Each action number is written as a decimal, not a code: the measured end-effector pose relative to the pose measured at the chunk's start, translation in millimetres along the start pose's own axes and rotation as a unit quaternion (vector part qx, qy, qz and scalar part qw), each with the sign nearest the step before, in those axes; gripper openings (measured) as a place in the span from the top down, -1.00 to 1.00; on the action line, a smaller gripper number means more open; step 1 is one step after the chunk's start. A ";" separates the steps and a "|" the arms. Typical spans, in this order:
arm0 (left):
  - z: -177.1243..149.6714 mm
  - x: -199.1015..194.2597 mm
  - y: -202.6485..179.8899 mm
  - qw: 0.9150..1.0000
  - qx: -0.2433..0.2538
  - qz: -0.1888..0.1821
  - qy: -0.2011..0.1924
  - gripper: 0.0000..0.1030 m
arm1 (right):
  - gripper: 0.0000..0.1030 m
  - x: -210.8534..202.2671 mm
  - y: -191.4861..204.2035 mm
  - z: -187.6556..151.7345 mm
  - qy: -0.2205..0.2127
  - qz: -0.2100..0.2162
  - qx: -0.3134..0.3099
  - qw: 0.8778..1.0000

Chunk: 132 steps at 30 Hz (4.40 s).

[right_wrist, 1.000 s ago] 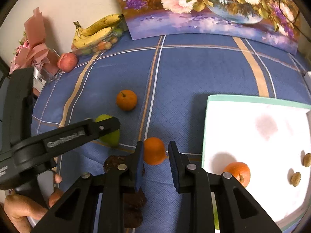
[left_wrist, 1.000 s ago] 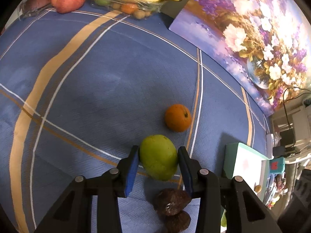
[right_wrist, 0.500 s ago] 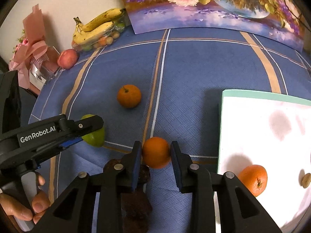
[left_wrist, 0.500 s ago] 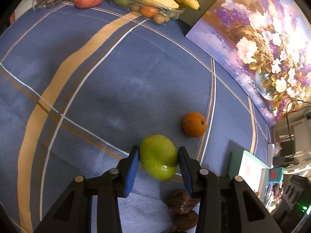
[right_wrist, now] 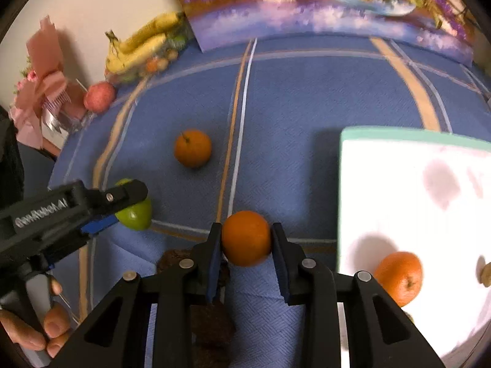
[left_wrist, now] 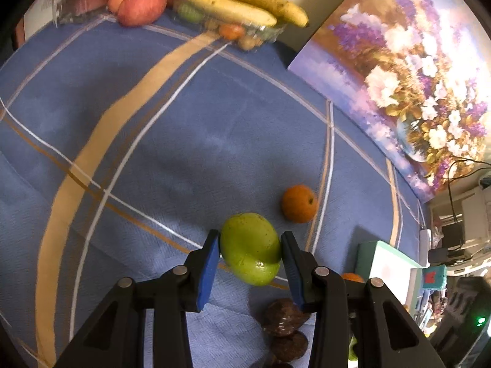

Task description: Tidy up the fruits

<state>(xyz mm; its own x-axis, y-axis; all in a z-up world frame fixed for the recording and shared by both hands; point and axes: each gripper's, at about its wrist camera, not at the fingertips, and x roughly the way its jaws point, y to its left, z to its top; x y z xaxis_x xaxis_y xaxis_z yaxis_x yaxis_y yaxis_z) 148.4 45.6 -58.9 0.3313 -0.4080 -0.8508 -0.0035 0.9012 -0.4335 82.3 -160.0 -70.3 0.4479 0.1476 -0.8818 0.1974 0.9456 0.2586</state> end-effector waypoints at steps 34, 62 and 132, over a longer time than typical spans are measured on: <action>-109.8 -29.9 -160.7 0.965 0.255 -0.058 0.005 0.17 | 0.36 -144.9 -128.2 -21.3 -0.088 -0.115 0.110 0.983; -184.5 17.0 -210.8 0.934 0.347 -0.036 0.078 0.17 | 0.36 -153.2 -204.9 -49.2 -0.054 -0.175 0.190 0.965; -63.6 -41.1 -84.7 0.990 0.129 0.025 -0.041 -0.64 | -0.09 -134.7 -134.1 -37.2 -0.055 -0.148 0.109 0.981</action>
<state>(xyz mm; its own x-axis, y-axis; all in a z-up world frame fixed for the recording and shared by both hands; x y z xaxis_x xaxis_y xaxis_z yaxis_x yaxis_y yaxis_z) 75.0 -23.3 -6.1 0.4117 -0.3582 -0.8379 0.2168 0.9316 -0.2918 -36.9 -295.9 -0.9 0.4322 -0.1686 -0.8859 0.5093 0.8563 0.0855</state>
